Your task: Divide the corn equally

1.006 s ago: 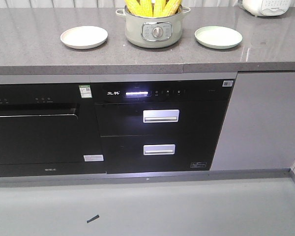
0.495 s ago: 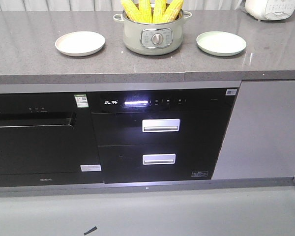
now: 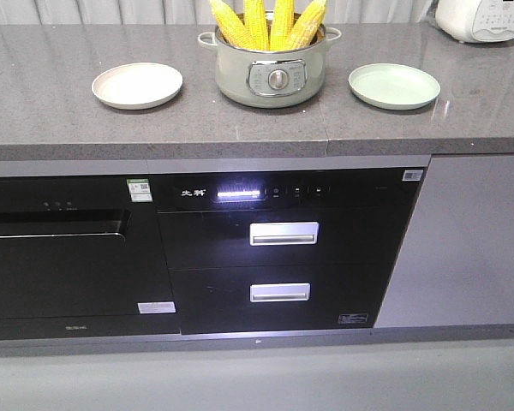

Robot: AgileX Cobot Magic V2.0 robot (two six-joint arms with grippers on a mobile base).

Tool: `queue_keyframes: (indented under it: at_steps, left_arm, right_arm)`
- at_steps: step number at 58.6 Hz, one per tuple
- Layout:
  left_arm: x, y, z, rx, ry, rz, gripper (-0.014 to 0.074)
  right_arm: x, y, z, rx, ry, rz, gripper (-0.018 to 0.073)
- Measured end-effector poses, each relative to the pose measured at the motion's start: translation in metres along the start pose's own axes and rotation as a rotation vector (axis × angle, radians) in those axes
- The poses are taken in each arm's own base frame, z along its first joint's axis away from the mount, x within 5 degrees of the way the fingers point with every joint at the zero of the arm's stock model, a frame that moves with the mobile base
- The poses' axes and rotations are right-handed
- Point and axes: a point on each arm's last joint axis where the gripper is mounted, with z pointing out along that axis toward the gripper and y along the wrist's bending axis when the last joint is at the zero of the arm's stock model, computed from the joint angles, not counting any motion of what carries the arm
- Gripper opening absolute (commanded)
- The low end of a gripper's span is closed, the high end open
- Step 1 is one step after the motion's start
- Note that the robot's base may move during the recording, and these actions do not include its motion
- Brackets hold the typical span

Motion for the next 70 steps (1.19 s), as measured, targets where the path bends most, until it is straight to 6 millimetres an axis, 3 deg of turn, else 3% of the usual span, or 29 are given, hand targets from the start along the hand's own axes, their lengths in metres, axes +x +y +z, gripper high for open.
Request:
queue_keyframes:
  at_steps: [70]
  left_arm:
    - [0.0000,0.0000,0.0000,0.000,0.000,0.000,-0.0006]
  right_arm:
    - [0.0000,0.0000,0.0000,0.000,0.000,0.000,-0.0002]
